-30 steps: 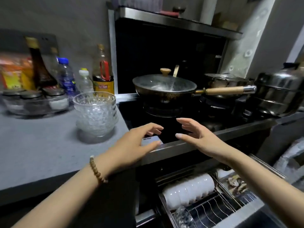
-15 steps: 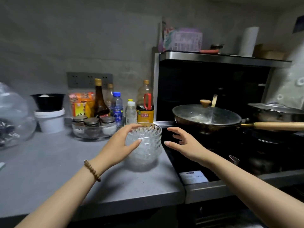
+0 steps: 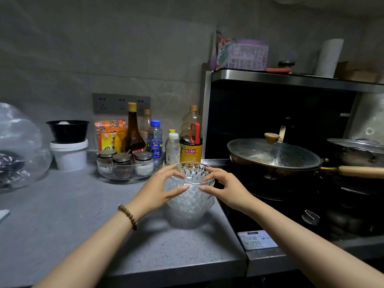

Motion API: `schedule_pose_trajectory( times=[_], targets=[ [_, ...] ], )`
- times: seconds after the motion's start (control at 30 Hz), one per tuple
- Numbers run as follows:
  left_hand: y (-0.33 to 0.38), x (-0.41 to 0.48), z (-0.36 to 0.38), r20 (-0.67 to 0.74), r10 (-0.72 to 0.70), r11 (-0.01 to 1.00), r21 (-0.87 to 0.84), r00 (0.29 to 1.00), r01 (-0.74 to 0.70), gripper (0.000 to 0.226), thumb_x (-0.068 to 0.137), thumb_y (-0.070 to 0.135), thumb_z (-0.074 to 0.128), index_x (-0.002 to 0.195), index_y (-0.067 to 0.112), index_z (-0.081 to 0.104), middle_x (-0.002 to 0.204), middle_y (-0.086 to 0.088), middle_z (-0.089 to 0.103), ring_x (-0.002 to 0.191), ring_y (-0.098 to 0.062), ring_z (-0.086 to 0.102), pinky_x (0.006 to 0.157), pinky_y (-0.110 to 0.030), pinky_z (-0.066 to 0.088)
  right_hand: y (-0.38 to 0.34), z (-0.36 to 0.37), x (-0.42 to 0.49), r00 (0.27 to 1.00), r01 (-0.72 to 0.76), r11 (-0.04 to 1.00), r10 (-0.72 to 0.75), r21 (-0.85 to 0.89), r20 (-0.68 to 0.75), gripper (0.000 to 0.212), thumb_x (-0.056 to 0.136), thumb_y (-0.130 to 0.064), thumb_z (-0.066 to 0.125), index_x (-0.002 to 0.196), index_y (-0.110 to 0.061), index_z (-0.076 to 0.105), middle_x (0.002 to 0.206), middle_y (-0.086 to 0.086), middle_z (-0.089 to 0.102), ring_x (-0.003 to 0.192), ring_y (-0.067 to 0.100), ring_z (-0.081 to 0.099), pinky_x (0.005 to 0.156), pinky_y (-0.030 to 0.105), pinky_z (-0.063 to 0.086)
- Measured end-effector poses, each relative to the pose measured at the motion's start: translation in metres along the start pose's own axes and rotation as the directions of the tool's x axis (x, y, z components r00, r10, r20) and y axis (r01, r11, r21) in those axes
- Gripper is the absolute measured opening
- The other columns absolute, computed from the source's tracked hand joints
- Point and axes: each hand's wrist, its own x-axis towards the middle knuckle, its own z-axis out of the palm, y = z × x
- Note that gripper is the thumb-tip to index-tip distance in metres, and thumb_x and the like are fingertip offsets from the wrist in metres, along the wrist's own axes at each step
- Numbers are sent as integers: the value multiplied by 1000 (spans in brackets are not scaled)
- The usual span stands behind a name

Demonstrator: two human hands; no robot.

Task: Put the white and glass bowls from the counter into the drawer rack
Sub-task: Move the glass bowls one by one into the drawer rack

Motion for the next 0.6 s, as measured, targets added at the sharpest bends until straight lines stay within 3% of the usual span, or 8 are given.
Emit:
schedule_pose_trajectory(
  times=[0.17,0.37,0.5,0.6],
  targets=[
    [-2,2,4,-46,27,999,-42,999,-29,33,66,63,59,77,32,62,141,13,47,133,-11,39,112,-46,32,1,4,0,999,22,999,-20,48,-43,16,73,-29,77,80,-17,70,131,-5,58,128,8,47,114,42,31],
    [9,8,3,-85,33,980,-191,996,-49,25,69,52,62,74,28,60,124,16,54,121,-6,47,108,-38,36,-12,-5,1,995,58,988,-46,143,-85,14,74,-27,76,78,-14,71,118,-4,68,117,3,57,110,40,38],
    [29,12,-1,-138,64,951,-293,988,-103,28,67,54,63,73,26,60,117,20,56,114,6,47,97,-32,42,-24,-23,-4,990,86,984,-67,154,-127,10,74,-30,75,77,-22,71,116,-8,68,113,-1,58,110,39,38],
    [54,15,3,-151,88,922,-362,985,-138,32,69,54,62,74,23,60,115,16,59,114,-1,51,97,-33,40,-32,-45,-18,988,82,982,-58,171,-144,15,71,-40,74,74,-26,71,112,-16,67,111,-9,57,110,39,37]
  ],
)
